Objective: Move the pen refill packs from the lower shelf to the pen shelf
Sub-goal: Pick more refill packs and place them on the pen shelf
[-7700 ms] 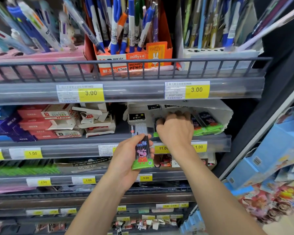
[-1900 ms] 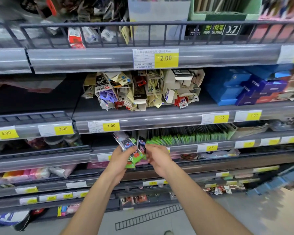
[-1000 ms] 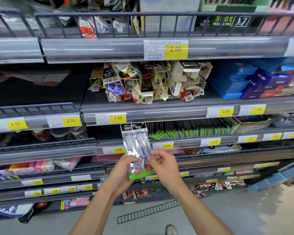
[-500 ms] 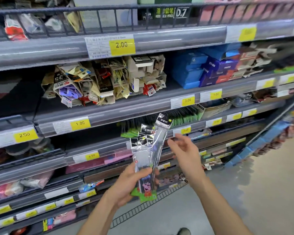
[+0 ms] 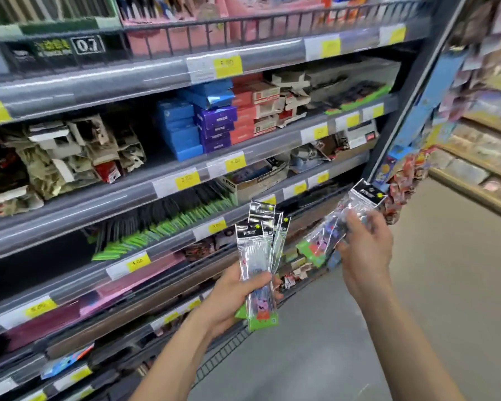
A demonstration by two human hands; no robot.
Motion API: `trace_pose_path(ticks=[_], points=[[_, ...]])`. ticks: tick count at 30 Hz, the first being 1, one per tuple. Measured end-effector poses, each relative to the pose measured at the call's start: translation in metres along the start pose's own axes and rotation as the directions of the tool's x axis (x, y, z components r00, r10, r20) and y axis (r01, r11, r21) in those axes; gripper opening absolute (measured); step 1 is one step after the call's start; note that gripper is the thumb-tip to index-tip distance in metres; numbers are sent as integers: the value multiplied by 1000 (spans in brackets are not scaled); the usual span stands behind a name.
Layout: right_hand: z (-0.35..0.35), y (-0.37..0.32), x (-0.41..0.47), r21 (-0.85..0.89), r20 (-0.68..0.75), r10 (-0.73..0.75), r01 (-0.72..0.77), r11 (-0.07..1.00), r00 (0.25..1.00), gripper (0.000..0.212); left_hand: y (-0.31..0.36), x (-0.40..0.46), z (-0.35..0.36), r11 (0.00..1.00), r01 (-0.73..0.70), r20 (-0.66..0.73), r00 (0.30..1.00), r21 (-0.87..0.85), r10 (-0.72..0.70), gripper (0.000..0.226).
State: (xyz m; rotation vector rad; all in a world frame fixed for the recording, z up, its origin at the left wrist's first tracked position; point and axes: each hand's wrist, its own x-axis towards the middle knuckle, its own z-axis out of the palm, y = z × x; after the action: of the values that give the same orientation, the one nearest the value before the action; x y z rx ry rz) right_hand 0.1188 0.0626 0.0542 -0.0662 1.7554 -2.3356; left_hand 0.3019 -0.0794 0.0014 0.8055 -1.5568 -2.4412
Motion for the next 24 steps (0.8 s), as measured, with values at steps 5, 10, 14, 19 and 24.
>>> trace_pose_path(ticks=[5,10,14,19,24], points=[[-58,-27,9,-251,347,-5,98,963,938,11,-1,46,101,998,-60,-21,998,-9,60,49],[-97,-45,41,-312,340,6,106,944,941,12,3,75,191,994,-33,32,999,-99,37,56],[-121,-60,77,-329,280,-28,123,936,959,11,14,97,228,984,85,95,993,-157,-70,44],[-131,-69,126,-369,157,-99,151,917,983,9,27,135,254,976,95,224,973,-194,-50,53],[-124,-80,190,-521,219,-234,317,793,947,6,41,190,273,985,-22,156,987,-170,49,42]])
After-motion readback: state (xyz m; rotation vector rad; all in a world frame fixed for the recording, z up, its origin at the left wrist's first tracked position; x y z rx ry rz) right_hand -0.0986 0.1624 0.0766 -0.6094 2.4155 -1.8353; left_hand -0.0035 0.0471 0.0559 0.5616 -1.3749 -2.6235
